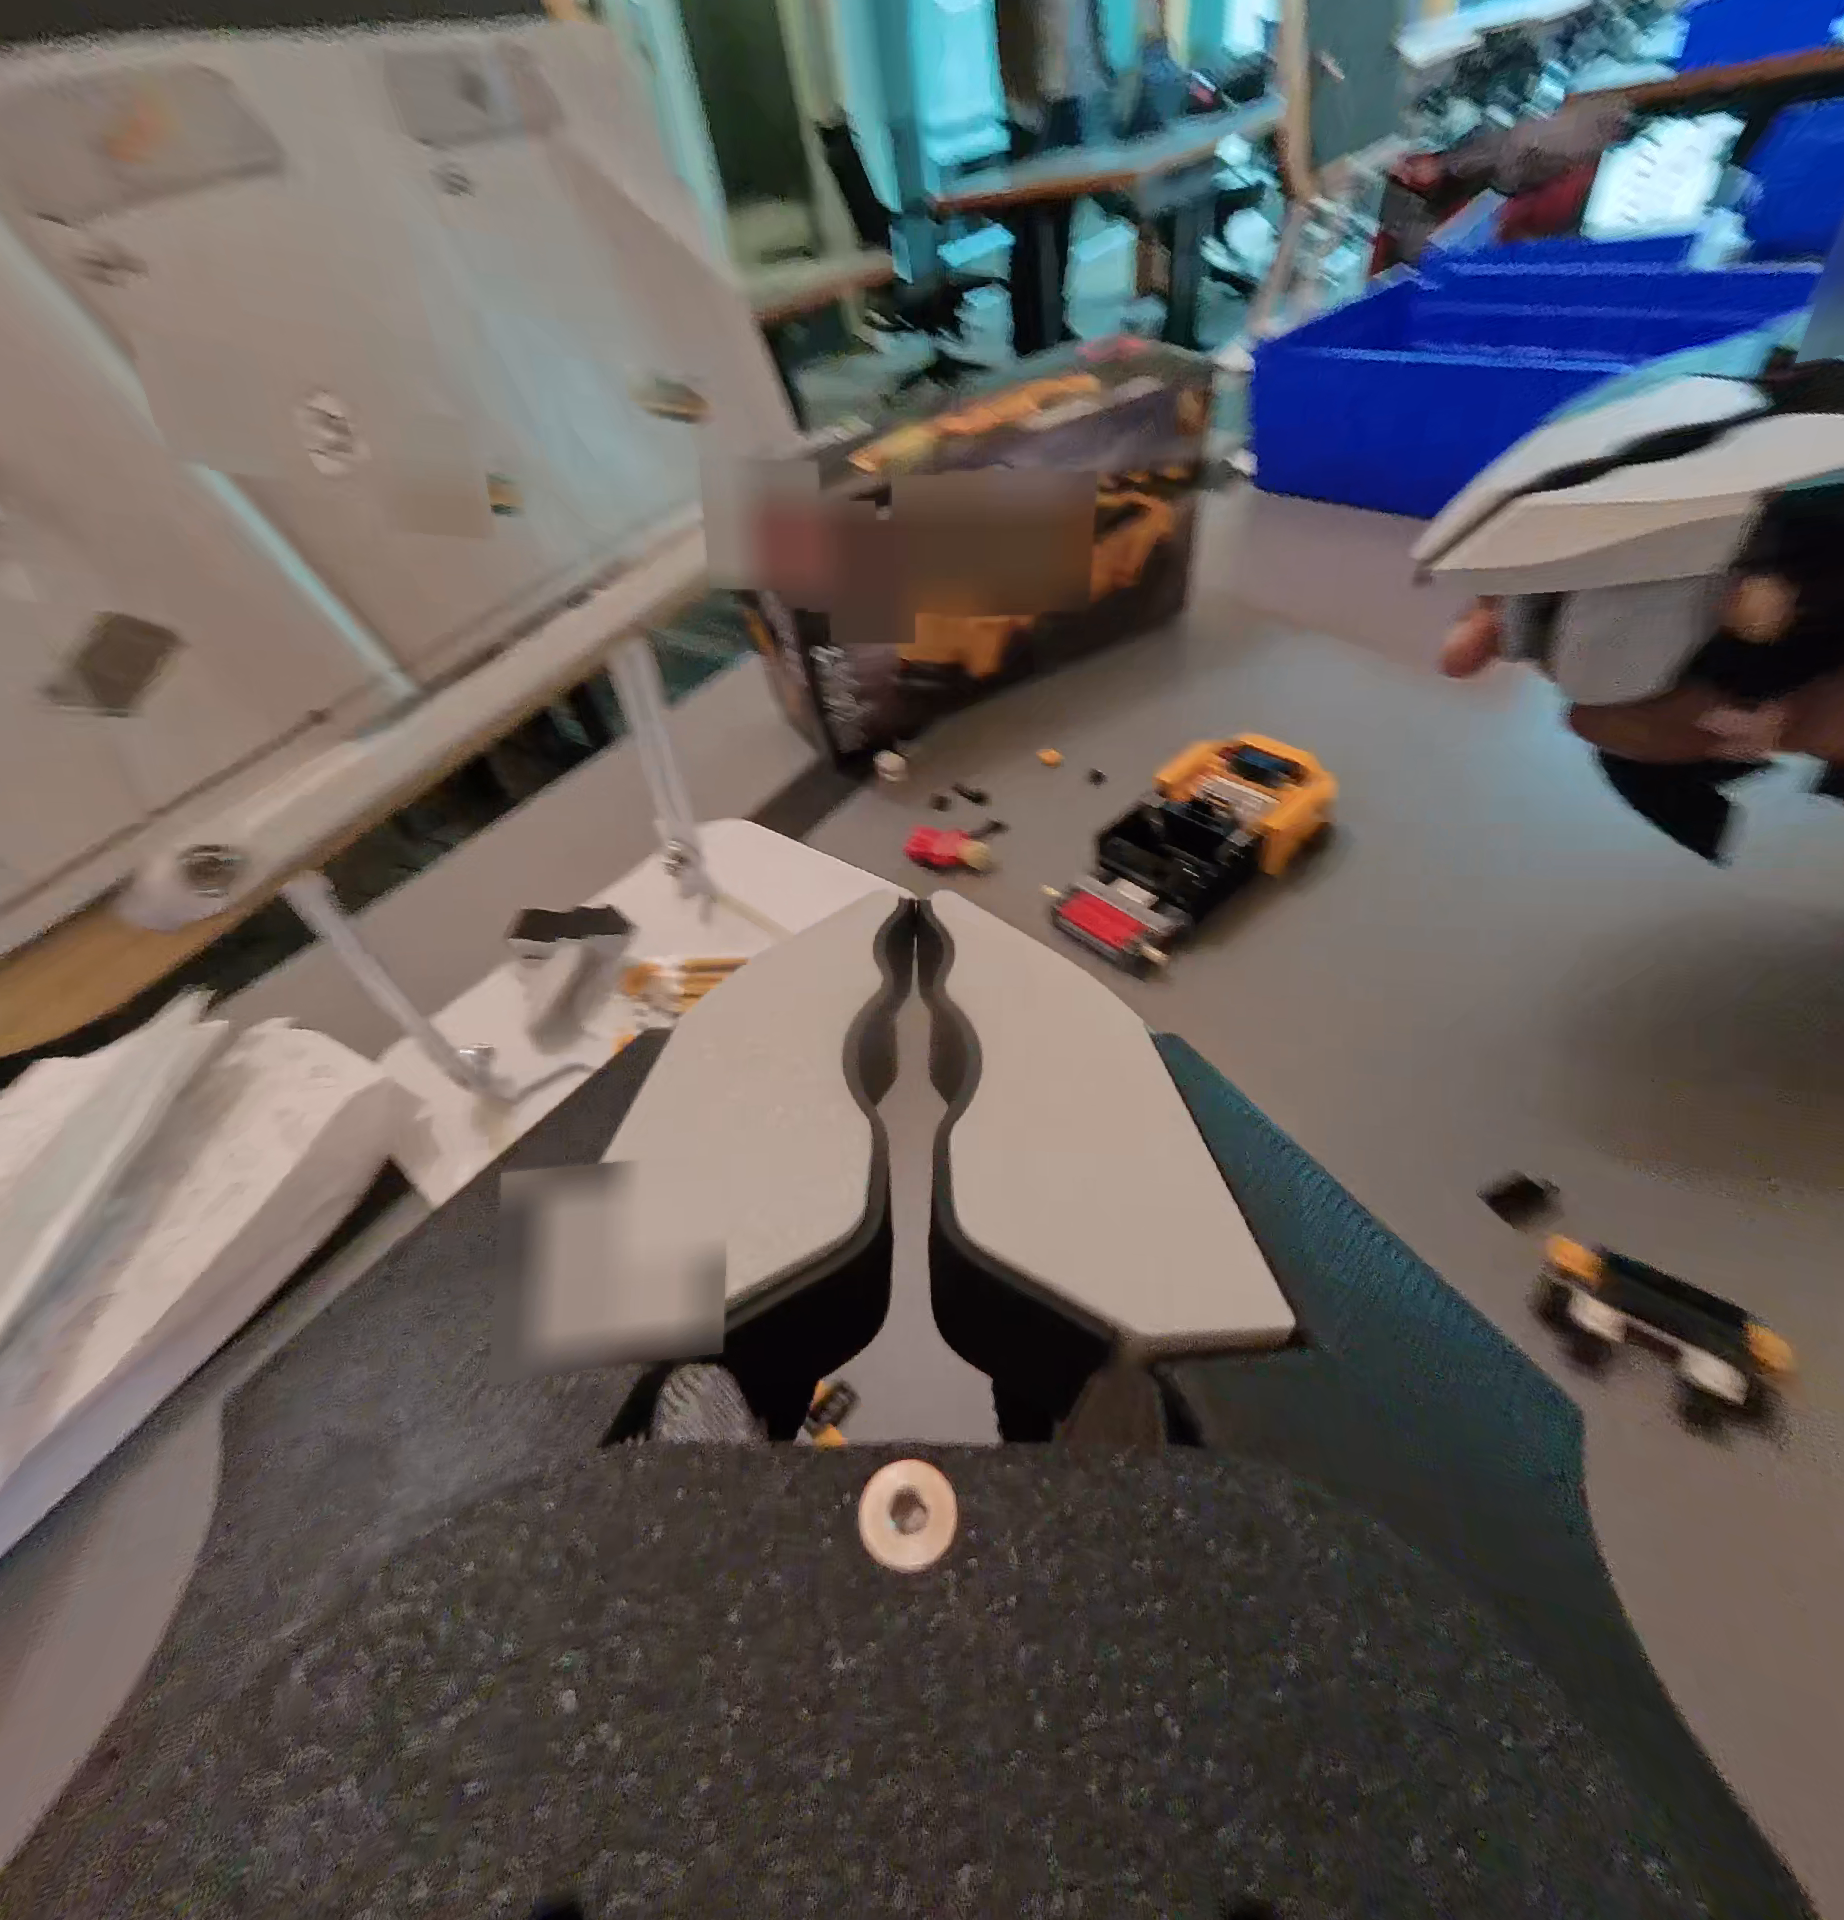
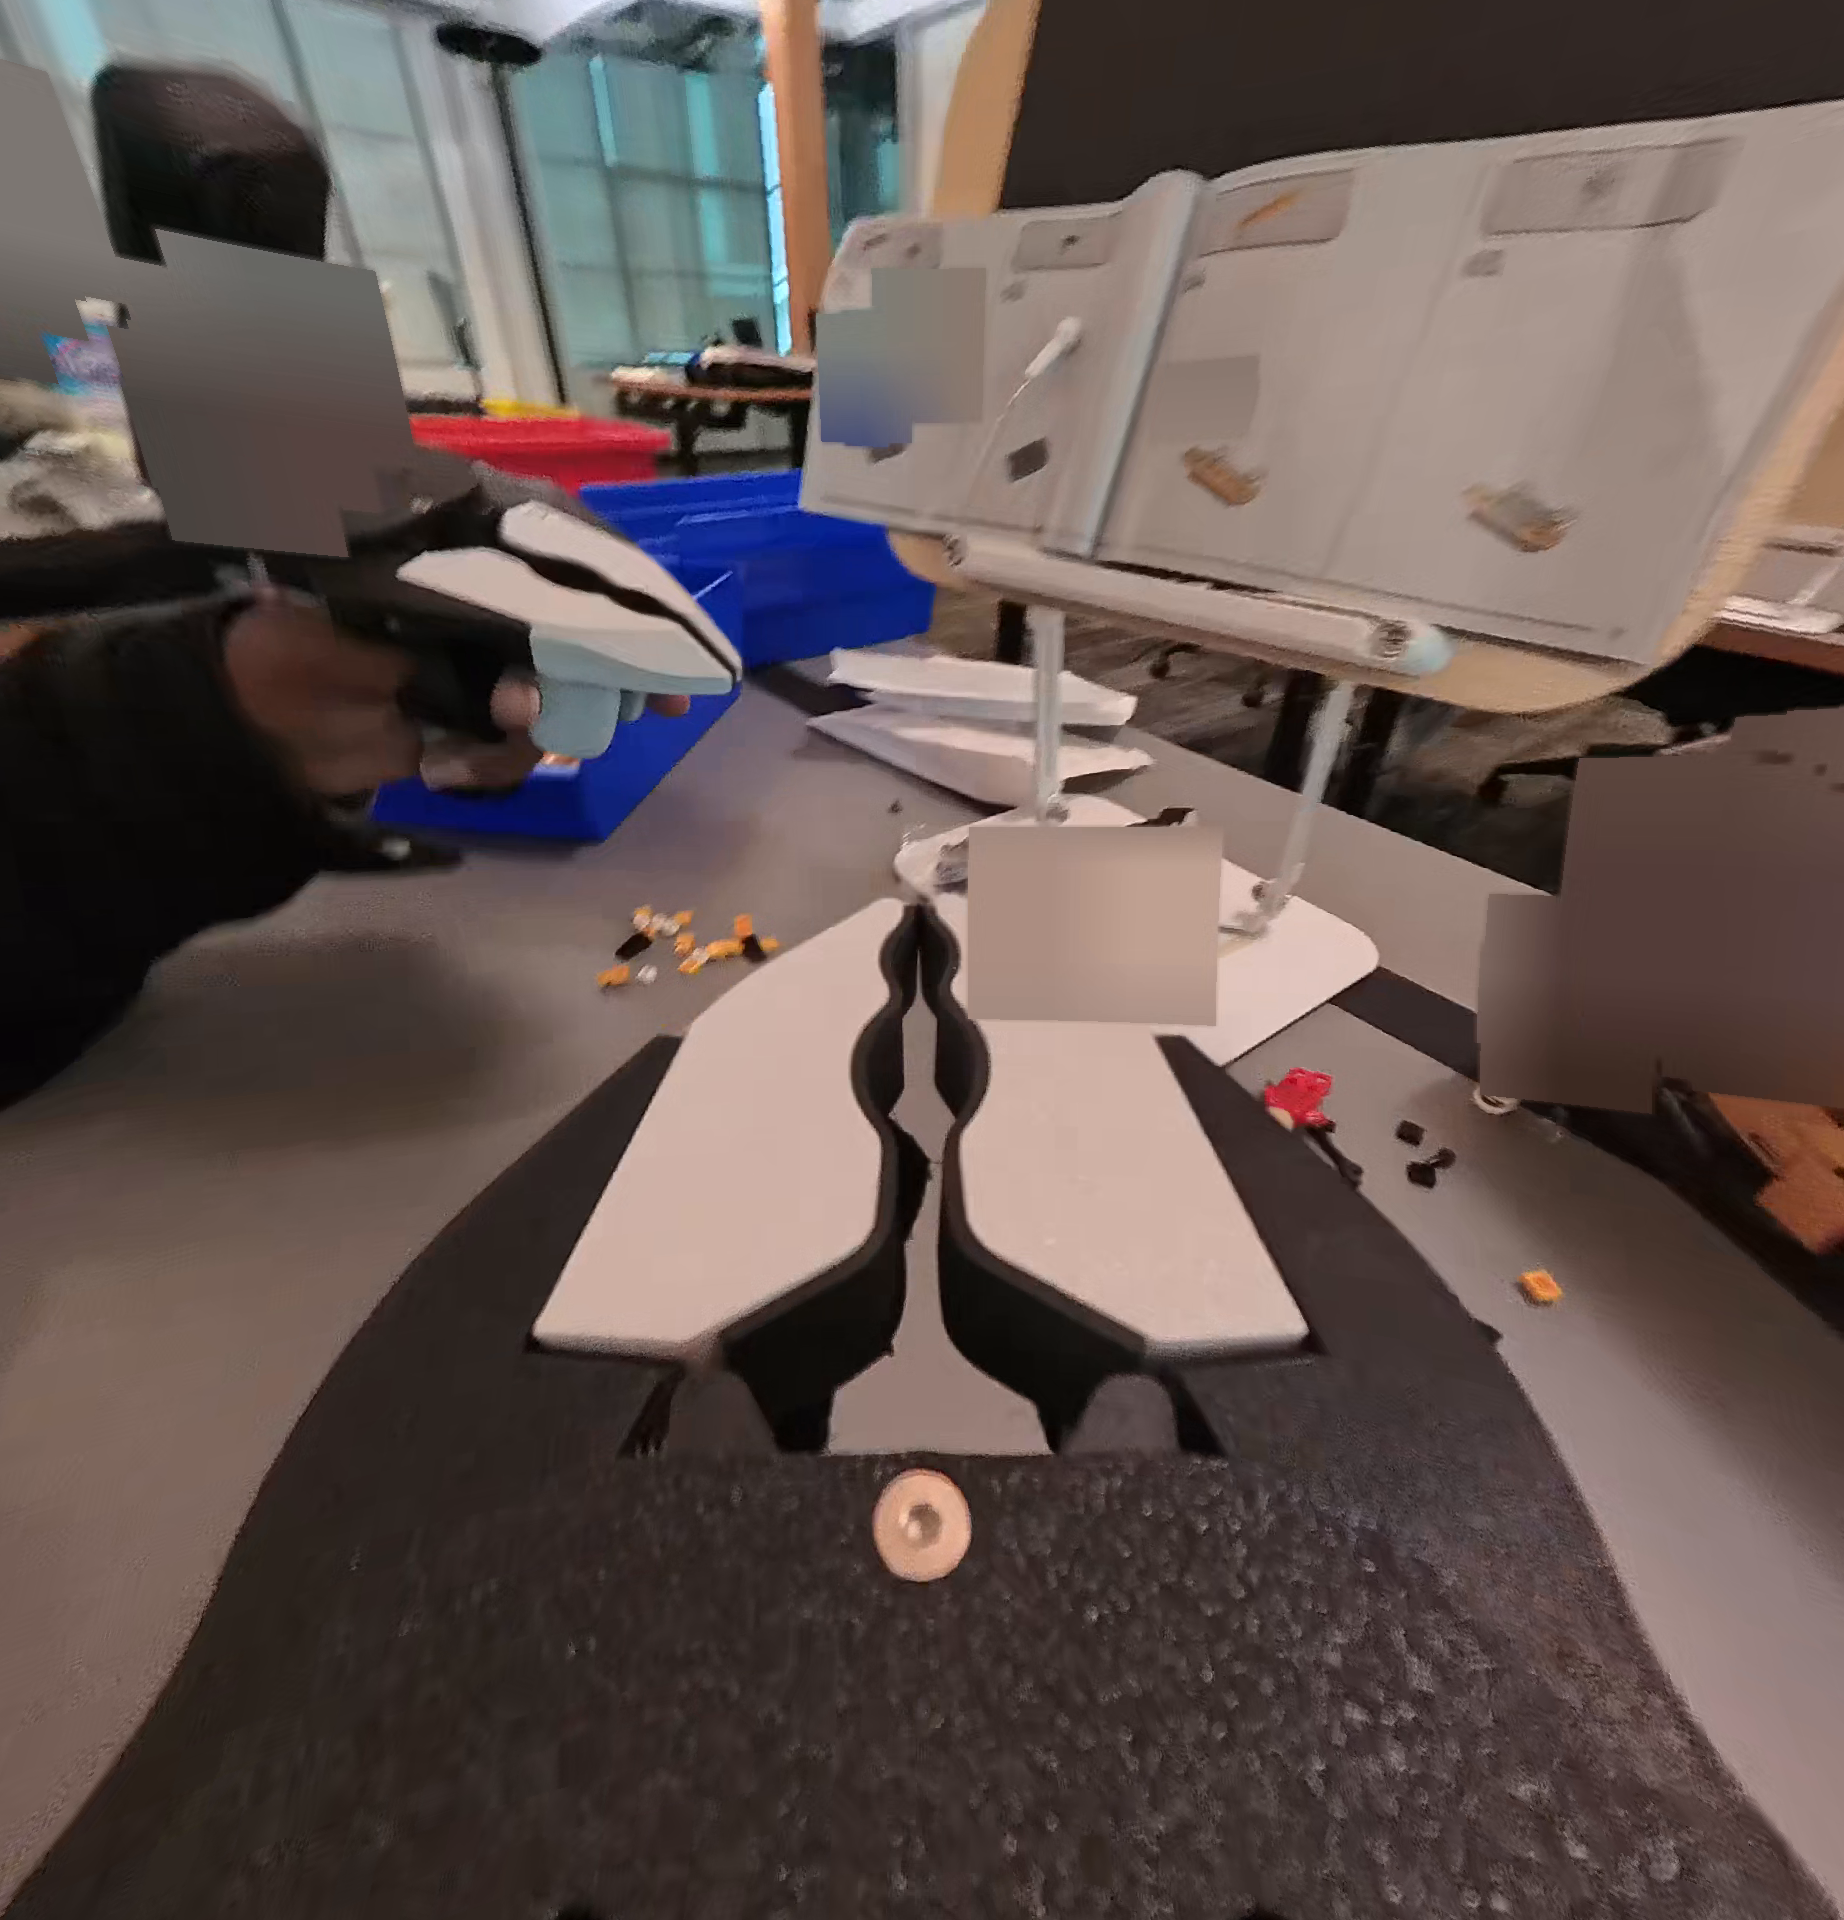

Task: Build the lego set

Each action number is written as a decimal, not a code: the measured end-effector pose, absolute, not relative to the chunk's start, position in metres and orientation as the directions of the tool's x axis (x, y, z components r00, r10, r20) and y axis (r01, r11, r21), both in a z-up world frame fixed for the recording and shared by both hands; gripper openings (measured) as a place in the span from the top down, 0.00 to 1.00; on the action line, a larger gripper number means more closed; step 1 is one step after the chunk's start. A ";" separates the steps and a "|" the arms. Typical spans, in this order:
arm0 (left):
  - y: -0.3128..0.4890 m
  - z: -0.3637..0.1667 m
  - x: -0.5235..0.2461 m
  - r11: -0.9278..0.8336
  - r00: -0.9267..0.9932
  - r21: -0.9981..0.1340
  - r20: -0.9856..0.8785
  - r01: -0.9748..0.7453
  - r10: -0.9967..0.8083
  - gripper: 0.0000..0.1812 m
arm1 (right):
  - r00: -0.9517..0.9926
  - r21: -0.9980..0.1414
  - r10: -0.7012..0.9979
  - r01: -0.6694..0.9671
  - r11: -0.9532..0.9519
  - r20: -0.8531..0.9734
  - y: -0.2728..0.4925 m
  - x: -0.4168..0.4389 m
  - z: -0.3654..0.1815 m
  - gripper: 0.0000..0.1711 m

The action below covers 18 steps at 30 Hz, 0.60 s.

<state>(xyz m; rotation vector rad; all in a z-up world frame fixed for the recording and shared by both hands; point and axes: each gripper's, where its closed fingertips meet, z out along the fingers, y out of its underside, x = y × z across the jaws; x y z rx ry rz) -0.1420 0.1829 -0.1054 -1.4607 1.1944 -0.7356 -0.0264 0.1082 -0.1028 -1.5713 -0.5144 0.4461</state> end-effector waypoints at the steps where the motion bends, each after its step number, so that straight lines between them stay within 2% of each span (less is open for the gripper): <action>1: 0.174 -0.109 -0.141 0.051 0.266 -0.948 -0.139 -0.314 -0.954 1.00 | 0.806 -0.996 0.589 0.087 -0.028 0.054 0.106 -0.029 -0.104 0.99; 7: 0.126 -0.163 -0.141 0.048 0.095 -0.915 -0.094 -0.401 -0.991 0.98 | 0.729 -0.970 0.663 0.243 -0.017 0.171 0.100 -0.044 -0.133 0.96; 10: 0.114 -0.185 -0.137 0.064 0.026 -0.895 -0.084 -0.442 -0.996 0.97 | 0.703 -0.960 0.691 0.275 -0.049 0.166 0.101 -0.050 -0.151 0.96; 18: 0.131 -0.201 -0.135 0.043 0.083 -0.917 -0.082 -0.396 -0.993 0.97 | 0.694 -0.949 0.702 0.304 -0.083 0.161 0.103 -0.051 -0.169 0.96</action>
